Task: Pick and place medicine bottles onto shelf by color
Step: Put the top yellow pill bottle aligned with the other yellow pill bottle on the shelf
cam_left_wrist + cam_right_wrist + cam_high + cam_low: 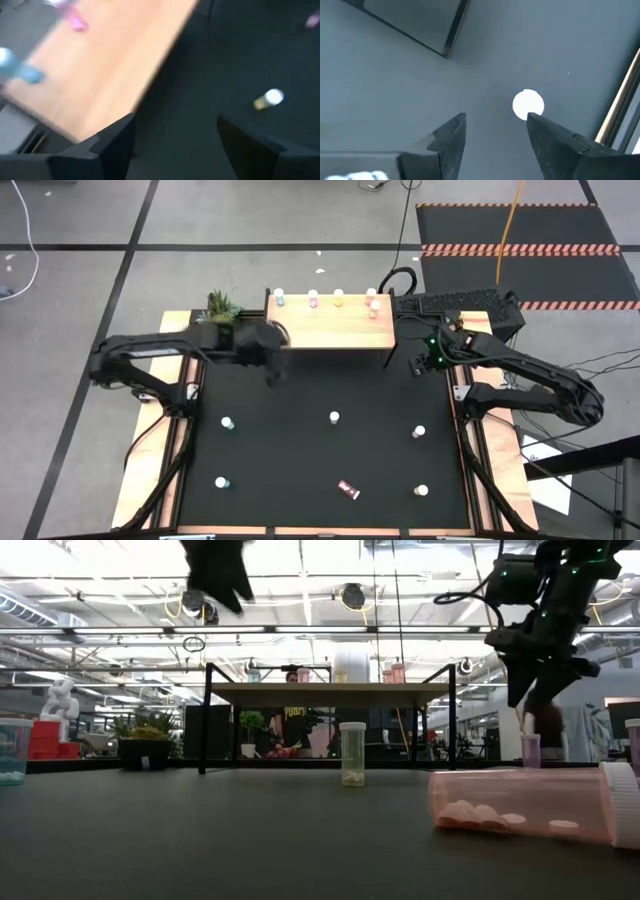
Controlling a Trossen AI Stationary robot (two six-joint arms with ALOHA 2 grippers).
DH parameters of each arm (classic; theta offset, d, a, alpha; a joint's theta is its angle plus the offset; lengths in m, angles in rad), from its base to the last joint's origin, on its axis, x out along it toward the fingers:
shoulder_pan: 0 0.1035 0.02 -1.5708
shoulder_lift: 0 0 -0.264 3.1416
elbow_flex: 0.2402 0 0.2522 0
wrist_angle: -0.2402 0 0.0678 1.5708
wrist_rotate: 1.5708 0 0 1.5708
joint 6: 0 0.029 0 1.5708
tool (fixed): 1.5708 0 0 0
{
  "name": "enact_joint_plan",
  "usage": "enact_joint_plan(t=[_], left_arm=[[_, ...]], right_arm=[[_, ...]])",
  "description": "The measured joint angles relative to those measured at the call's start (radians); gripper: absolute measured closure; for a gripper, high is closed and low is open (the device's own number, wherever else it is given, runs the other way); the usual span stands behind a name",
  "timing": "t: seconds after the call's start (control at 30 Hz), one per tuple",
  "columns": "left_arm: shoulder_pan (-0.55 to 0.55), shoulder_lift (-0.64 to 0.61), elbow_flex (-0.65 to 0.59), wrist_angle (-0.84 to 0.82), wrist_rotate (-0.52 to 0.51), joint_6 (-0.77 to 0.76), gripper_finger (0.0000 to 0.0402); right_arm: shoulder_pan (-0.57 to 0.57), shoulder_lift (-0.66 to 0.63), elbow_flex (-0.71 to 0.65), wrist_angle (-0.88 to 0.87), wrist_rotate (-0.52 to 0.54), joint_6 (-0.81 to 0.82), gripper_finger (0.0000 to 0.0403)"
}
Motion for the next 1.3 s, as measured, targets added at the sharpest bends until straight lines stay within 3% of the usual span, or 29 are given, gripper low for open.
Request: enact_joint_plan(t=[0.13,0.33,0.5,0.67,0.8,1.03,1.2,1.3], left_arm=[[0.003,-0.090,0.095,0.012,-0.071,0.024,0.0128],[0.020,-0.216,0.092,0.090,-0.141,0.063,0.0128],[0.028,-0.229,0.091,0.085,-0.142,0.026,0.0128],[0.025,-0.210,0.089,0.079,-0.140,0.027,0.0128],[0.025,-0.203,0.089,0.064,-0.131,0.027,0.0128],[0.010,-0.203,0.089,-0.031,-0.123,0.029,0.0128],[0.003,-0.203,0.089,-0.075,-0.121,0.061,0.0128],[0.003,-0.203,0.089,-0.081,-0.121,0.084,0.0128]], right_arm=[[-0.001,-0.018,0.000,0.015,0.001,-0.001,0.0200],[-0.003,-0.025,0.000,0.064,0.004,-0.007,0.0200],[0.001,-0.028,0.000,0.063,-0.006,0.001,0.0200],[0.054,-0.031,0.000,0.128,-0.108,0.050,0.0200],[0.159,-0.031,0.000,0.234,-0.193,0.066,0.0200],[0.407,-0.009,0.000,0.388,-0.172,0.167,0.0200],[0.622,0.110,0.001,0.587,-0.124,0.168,0.0200],[0.716,0.236,0.001,0.745,-0.075,0.080,0.0200]])
